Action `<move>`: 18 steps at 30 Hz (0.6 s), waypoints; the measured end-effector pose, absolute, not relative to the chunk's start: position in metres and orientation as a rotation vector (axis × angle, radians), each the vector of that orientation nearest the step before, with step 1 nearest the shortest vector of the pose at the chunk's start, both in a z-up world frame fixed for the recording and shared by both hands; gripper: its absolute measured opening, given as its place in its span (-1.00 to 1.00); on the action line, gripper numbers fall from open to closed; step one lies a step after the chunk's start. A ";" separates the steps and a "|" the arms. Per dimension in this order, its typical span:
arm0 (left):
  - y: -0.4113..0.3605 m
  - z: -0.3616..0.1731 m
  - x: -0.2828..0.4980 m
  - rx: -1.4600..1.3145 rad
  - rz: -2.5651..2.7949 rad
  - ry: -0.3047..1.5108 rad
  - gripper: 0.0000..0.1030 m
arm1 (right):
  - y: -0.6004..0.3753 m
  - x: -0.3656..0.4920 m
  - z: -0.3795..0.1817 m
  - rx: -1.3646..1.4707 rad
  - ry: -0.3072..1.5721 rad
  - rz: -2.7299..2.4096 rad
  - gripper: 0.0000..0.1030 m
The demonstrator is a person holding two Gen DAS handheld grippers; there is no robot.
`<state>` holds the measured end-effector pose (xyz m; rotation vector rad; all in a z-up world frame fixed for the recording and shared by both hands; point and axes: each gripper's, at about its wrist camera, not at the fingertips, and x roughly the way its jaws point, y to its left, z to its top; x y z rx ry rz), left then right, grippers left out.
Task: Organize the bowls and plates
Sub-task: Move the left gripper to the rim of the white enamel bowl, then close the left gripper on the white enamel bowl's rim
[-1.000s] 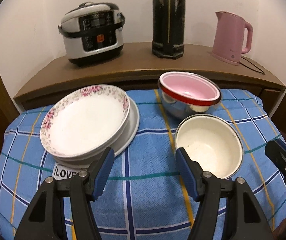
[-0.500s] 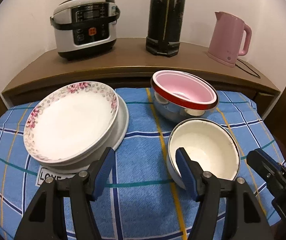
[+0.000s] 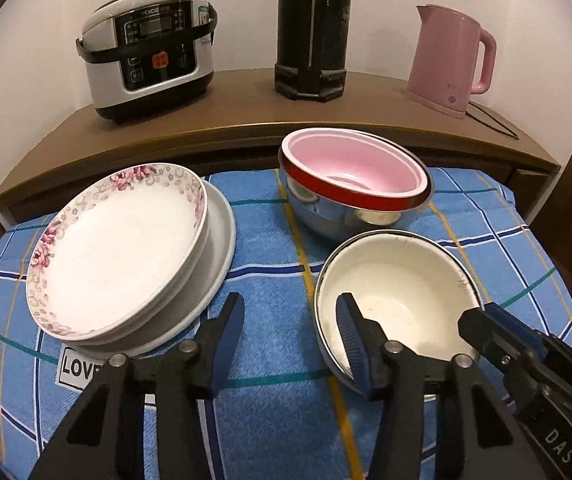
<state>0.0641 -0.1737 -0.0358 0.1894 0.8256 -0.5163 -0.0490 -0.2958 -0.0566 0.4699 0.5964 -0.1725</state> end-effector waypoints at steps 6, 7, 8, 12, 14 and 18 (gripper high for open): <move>-0.179 -0.041 0.066 0.192 -0.528 0.838 -0.30 | -0.292 -0.043 -0.057 0.460 0.604 -0.165 -0.58; -0.181 -0.041 0.065 0.196 -0.532 0.836 -0.35 | -0.292 -0.042 -0.057 0.460 0.605 -0.166 -0.60; -0.182 -0.042 0.065 0.198 -0.533 0.836 -0.38 | -0.292 -0.041 -0.058 0.463 0.605 -0.167 -0.60; -0.186 -0.045 0.066 0.201 -0.540 0.849 -0.44 | -0.293 -0.041 -0.058 0.475 0.602 -0.169 -0.64; -0.187 -0.047 0.065 0.199 -0.548 0.860 -0.54 | -0.293 -0.041 -0.059 0.481 0.601 -0.170 -0.67; -0.189 -0.049 0.062 0.205 -0.555 0.867 -0.65 | -0.290 -0.040 -0.058 0.476 0.603 -0.174 -0.70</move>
